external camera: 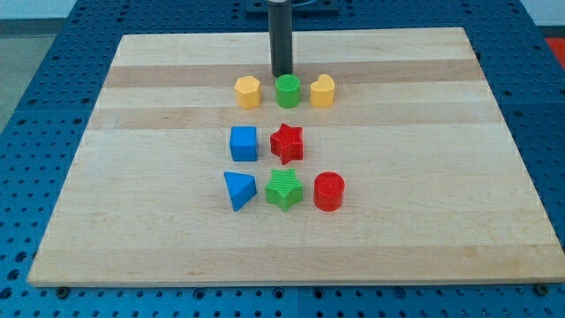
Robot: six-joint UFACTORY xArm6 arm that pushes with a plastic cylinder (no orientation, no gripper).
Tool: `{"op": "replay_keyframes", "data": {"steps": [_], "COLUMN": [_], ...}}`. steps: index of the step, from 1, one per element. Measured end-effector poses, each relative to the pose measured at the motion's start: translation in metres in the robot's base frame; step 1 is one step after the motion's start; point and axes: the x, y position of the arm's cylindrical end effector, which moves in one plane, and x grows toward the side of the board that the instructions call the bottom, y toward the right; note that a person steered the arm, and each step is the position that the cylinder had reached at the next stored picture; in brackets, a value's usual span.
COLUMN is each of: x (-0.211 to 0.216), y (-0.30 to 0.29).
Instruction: Push the green circle into the red star
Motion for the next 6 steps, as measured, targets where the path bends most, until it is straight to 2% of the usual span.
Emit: {"op": "replay_keyframes", "data": {"steps": [2,3,4,6], "x": [0.062,0.067,0.067,0.067], "y": [0.024,0.024,0.050,0.143]}}
